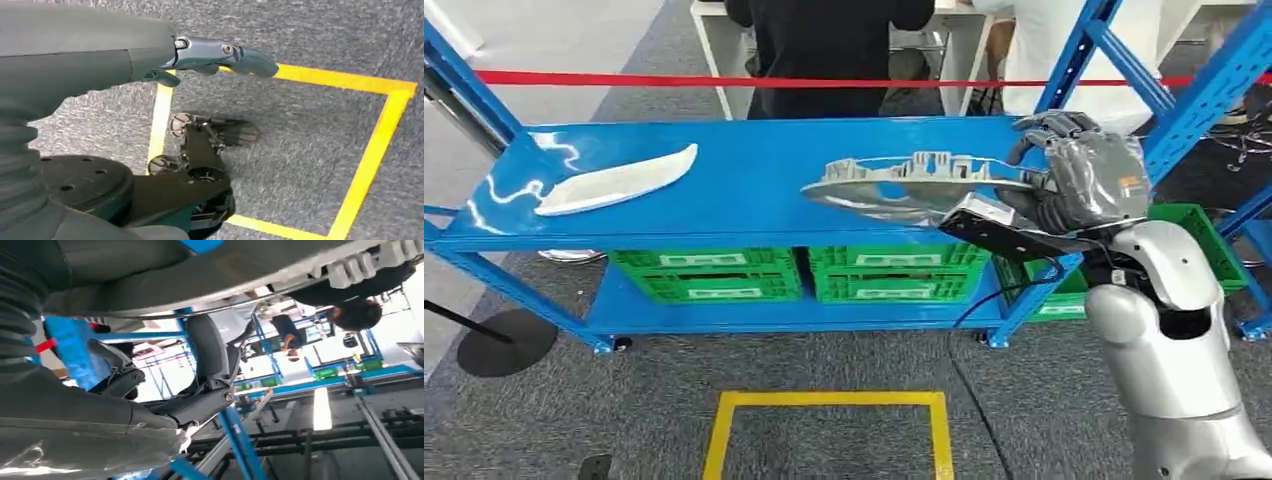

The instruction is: Take the parts from the cabinet and place them on the table.

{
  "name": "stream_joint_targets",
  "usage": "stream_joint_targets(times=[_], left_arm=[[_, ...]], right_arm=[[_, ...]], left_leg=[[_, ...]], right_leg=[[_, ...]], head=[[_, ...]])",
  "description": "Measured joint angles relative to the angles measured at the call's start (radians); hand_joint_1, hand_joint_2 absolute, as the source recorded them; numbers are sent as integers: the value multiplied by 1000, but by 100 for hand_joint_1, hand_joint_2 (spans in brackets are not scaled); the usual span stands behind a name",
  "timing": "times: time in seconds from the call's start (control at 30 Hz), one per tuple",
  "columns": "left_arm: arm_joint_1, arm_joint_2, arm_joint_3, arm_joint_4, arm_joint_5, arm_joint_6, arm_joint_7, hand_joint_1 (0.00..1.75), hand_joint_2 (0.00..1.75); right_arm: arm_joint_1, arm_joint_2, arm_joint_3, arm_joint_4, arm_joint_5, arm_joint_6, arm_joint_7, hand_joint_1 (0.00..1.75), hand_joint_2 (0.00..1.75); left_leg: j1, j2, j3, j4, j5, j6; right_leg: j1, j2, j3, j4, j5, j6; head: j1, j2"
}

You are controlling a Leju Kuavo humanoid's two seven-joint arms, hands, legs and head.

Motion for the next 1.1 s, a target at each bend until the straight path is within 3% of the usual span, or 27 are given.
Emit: stream_joint_targets(times=[0.03, 0.07, 0.13, 0.17, 0.2, 0.23, 0.27, 0.33, 0.37, 0.4, 0.47, 0.53, 0.57, 0.6, 0.67, 0.7, 0.73, 0.77, 0.83, 0.87, 0.9, 0.93, 1.0, 1.03, 1.07, 1.1], left_arm=[[1, 2, 0, 0, 0, 0, 0, 0, 175], [1, 2, 0, 0, 0, 0, 0, 0, 175], [0, 2, 0, 0, 0, 0, 0, 0, 175], [0, 2, 0, 0, 0, 0, 0, 0, 175], [0, 1, 0, 0, 0, 0, 0, 0, 175], [0, 1, 0, 0, 0, 0, 0, 0, 175], [0, 1, 0, 0, 0, 0, 0, 0, 175], [-1, 1, 0, 0, 0, 0, 0, 0, 175], [-3, 2, 0, 0, 0, 1, 0, 0, 175], [-6, 2, 0, 0, 0, 1, 0, 0, 175], [-7, 2, 0, 0, 0, 0, 0, 0, 175], [-5, -2, 0, 0, 0, 0, 0, 0, 175], [-5, -2, 0, 0, 0, 0, 0, 0, 175], [-6, 1, 0, 0, 1, 1, 0, 0, 175], [-5, 1, 0, 0, 2, 2, 3, 0, 175], [-5, 1, 0, 0, 2, 2, 3, 0, 175], [-4, 0, 0, 0, 0, 2, 3, 0, 175], [-3, 0, 0, 0, -2, 3, 1, 0, 175], [-2, -2, 0, 0, -7, 3, -3, 0, 175], [-2, -2, 0, 0, -7, 5, -3, 0, 175], [-2, -1, 0, 0, -7, 6, -3, 0, 175], [-2, 0, 0, 0, -7, 6, -3, 0, 175], [-1, 0, 0, 0, -7, 7, -3, 0, 175], [-1, 3, 0, 0, -7, 8, -3, 0, 175], [-1, 3, 0, 0, -7, 8, -3, 0, 175], [-1, 3, 0, 0, -8, 8, -3, 0, 175]], right_arm=[[-2, 0, 0, 0, 0, 0, 0, 175, 175], [-2, 0, 1, 0, 0, 0, 0, 175, 175], [0, 0, 1, 0, 1, 0, 0, 175, 175], [1, 0, 1, 0, 2, 0, 0, 175, 175], [4, 0, 1, 0, 1, 0, 0, 175, 175], [6, 0, 1, 0, 1, 1, -1, 175, 175], [7, 0, 1, 0, 1, 1, -1, 175, 175], [8, 0, 0, 0, 1, 0, -1, 175, 175], [8, 0, 0, -1, 1, 0, -1, 175, 175], [7, 0, 0, -2, 1, 0, 0, 175, 175], [7, 0, 0, -3, 1, 0, -2, 175, 175], [9, 0, 0, -3, 0, 0, -2, 175, 175], [8, 0, -1, -3, 0, 0, -2, 175, 175], [8, 0, -1, -3, 0, 0, -2, 175, 175], [10, 0, -1, -3, 0, 0, -2, 175, 175], [12, 0, -2, -3, 0, 0, -1, 175, 175], [15, 0, -2, -3, 0, 0, -1, 175, 175], [19, 0, -2, -3, 0, -1, -1, 175, 175], [20, 0, -2, -3, 3, -1, 0, 175, 175], [20, 0, -3, -4, 3, -1, 0, 175, 175], [20, 0, -3, -6, 3, -1, 0, 175, 175], [21, 0, -3, -10, 3, -2, 0, 175, 175], [22, 0, -5, -11, 4, -2, 0, 175, 175], [21, 0, -5, -11, 5, -2, 0, 175, 175], [22, 0, -8, -11, 6, -2, 0, 175, 175], [23, 0, -8, -11, 6, -2, 0, 175, 175]], left_leg=[[0, -1, -8, 1, 2, -5], [0, 0, -21, 21, -35, -12], [3, 0, -70, 159, -150, -22], [3, 1, -94, 237, -192, -25], [3, 1, -106, 289, -209, -27], [3, 1, -98, 300, -202, -26], [3, 1, -73, 276, -177, -24], [2, 0, 30, 137, -120, -15], [1, 0, 94, 51, -118, -8], [-3, 0, 119, 1, -131, -3], [-6, -1, 107, 3, -123, 8], [-2, 2, 101, -7, -104, 26], [0, 5, 93, -7, -95, 32], [1, 5, 84, -7, -87, 40], [1, 5, 65, -7, -70, 43], [1, 5, 53, -6, -61, 43], [1, 5, 41, -6, -55, 41], [1, 5, 29, -6, -46, 39], [3, 5, 13, -4, -32, 31], [4, 5, 9, -2, -27, 25], [-1, 4, 1, 0, -23, 19], [-2, 4, 0, 1, -17, 13], [-1, 3, -3, -1, -8, 5], [-1, 3, -3, -4, -13, 25], [-2, 3, -7, -5, -4, 51], [-3, 3, -9, -6, 2, 64]], right_leg=[[-8, -2, -8, -5, 13, -11], [-8, -3, -18, -5, 21, -17], [-8, -3, -42, -5, 38, -24], [-7, -3, -53, -5, 46, -24], [-7, -4, -65, -4, 54, -23], [-6, -4, -76, -4, 64, -23], [-6, -4, -87, -4, 72, -23], [-5, -2, -104, -4, 87, -19], [-6, -2, -108, -3, 94, -14], [-1, -2, -116, -2, 100, -9], [-4, -2, -117, -8, 118, 3], [-4, -1, -121, -16, 130, 17], [-6, -3, -134, -1, 101, 21], [-6, -4, -148, 48, 46, 24], [-8, -4, -190, 198, -55, 31], [-8, -3, -206, 266, -82, 34], [-8, -4, -205, 296, -78, 36], [-9, -4, -181, 280, -50, 37], [-12, -5, -80, 149, 18, 38], [-13, -6, -20, 61, 13, 40], [-8, -4, 24, 5, -22, 38], [-8, 0, 14, 1, -19, 21], [-9, 1, 10, -5, -16, 9], [-8, 1, 6, -6, -11, 10], [-8, 2, 3, -6, -8, 5], [-6, 2, -1, -6, -4, 0]], head=[[1, 0], [-4, 0], [-7, 0], [-8, 0], [-8, 0], [-8, 0], [-8, 0], [-8, 0], [-8, 0], [-7, 0], [-10, 0], [-11, 0], [-7, 0], [-3, 0], [-3, 0], [-2, 0], [-3, 0], [-2, 0], [-2, 0], [-2, 0], [-2, 0], [-5, 0], [-2, 0], [-2, 0], [-4, 0], [-5, 0]])
